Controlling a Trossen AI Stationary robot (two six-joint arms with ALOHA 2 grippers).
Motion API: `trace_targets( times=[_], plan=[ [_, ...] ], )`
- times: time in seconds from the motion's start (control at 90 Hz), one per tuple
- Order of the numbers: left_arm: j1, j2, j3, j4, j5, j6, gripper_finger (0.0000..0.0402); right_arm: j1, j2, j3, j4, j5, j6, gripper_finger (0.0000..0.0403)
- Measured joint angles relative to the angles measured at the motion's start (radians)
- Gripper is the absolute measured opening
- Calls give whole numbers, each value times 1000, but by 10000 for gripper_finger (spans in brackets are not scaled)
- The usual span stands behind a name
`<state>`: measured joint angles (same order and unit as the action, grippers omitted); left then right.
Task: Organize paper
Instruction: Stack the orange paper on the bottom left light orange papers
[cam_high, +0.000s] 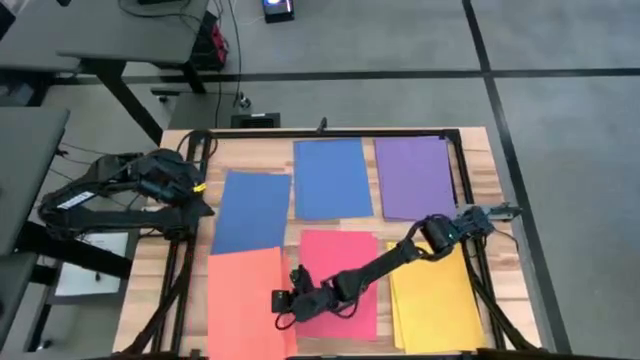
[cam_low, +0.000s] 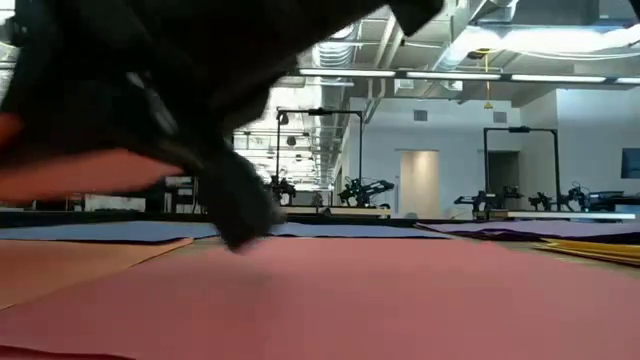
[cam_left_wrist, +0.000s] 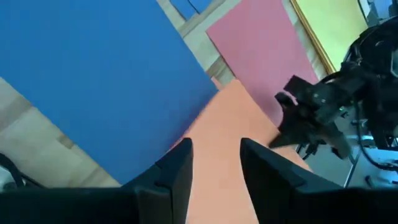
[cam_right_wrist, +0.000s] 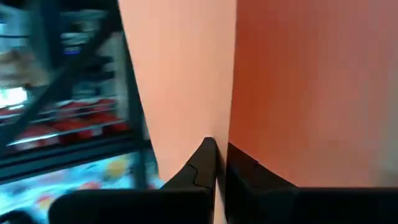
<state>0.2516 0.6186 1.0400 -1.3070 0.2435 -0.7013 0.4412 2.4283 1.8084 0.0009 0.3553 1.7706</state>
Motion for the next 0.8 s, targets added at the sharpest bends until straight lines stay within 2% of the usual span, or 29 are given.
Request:
trace_targets(
  times=[0.367, 0.644, 0.8],
  plan=[
    [0, 1, 0, -22, 0, -18, 118, -5, 0, 1, -29, 18, 57, 7],
    [0, 1, 0, -20, -20, -21, 118, -4, 0, 1, -103, 14, 82, 100],
    [0, 1, 0, -19, -30, -26, 118, 0, 0, 1, -92, -48, 61, 139]
  ],
)
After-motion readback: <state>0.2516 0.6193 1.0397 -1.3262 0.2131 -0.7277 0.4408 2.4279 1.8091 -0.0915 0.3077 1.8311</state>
